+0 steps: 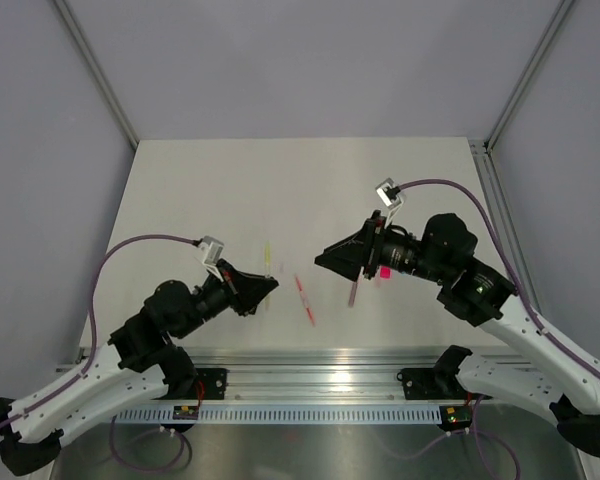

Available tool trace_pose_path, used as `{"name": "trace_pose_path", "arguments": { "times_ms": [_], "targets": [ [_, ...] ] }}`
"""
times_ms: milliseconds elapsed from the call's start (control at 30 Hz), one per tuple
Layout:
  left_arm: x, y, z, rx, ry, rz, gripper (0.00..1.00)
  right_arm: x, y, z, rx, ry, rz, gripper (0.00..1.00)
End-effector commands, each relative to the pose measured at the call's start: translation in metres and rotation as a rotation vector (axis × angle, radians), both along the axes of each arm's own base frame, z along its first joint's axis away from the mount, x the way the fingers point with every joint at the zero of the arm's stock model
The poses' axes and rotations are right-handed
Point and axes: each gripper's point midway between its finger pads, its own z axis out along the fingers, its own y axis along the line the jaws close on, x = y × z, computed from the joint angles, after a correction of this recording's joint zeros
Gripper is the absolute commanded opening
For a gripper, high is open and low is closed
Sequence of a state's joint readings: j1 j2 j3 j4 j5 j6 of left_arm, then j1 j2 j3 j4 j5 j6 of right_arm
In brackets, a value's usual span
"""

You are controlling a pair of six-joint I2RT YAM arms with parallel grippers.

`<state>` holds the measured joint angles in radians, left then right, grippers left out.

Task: Insert the pens into the pen caps
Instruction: Insert the pen cap onto the pen.

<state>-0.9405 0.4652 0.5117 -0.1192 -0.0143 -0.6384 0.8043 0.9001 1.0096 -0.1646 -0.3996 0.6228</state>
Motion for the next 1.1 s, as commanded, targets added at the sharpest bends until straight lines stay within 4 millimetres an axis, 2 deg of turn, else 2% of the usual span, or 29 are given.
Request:
{"name": "trace_pose_path", "arguments": {
  "times_ms": [0,33,167,233,267,300,333,467,633,733,767,867,933,1067],
  "targets": [
    [0.028,0.042,0.002,0.041,-0.042,0.252,0.0,0.028,-0.002,-0.057,-0.128,0.104,-0.142,0.49],
    [0.028,0.05,0.003,0.043,-0.046,0.281,0.0,0.04,0.001,-0.077,-0.18,0.146,-0.182,0.4],
    [0.033,0.073,0.002,0.044,-0.06,0.382,0.0,0.078,0.005,-0.126,-0.306,0.238,-0.338,0.3],
    [0.032,0.08,-0.002,0.035,-0.059,0.405,0.0,0.091,0.011,-0.133,-0.329,0.259,-0.378,0.29],
    [0.029,0.086,-0.001,0.01,-0.065,0.413,0.0,0.098,0.014,-0.157,-0.395,0.299,-0.391,0.29],
    [0.03,0.087,-0.011,0.009,-0.049,0.421,0.0,0.104,0.016,-0.164,-0.419,0.307,-0.409,0.28],
    [0.029,0.087,-0.014,-0.004,-0.047,0.422,0.0,0.113,0.024,-0.177,-0.456,0.33,-0.42,0.28],
    [0.03,0.092,-0.024,-0.019,-0.076,0.441,0.0,0.137,0.038,-0.21,-0.532,0.394,-0.483,0.3],
    [0.025,0.084,-0.02,-0.072,-0.121,0.383,0.0,0.152,0.071,-0.236,-0.6,0.437,-0.478,0.37],
    [0.026,0.083,-0.028,-0.069,-0.126,0.382,0.0,0.154,0.081,-0.251,-0.674,0.442,-0.488,0.39],
    [0.026,0.081,-0.032,-0.058,-0.129,0.375,0.0,0.154,0.081,-0.256,-0.694,0.452,-0.49,0.4],
    [0.022,0.082,-0.028,-0.089,-0.154,0.362,0.0,0.16,0.085,-0.263,-0.739,0.463,-0.514,0.39],
    [0.022,0.082,-0.028,-0.094,-0.161,0.362,0.0,0.166,0.092,-0.263,-0.755,0.454,-0.525,0.37],
    [0.019,0.086,-0.024,-0.129,-0.178,0.361,0.0,0.166,0.09,-0.272,-0.831,0.47,-0.546,0.36]
  ]
}}
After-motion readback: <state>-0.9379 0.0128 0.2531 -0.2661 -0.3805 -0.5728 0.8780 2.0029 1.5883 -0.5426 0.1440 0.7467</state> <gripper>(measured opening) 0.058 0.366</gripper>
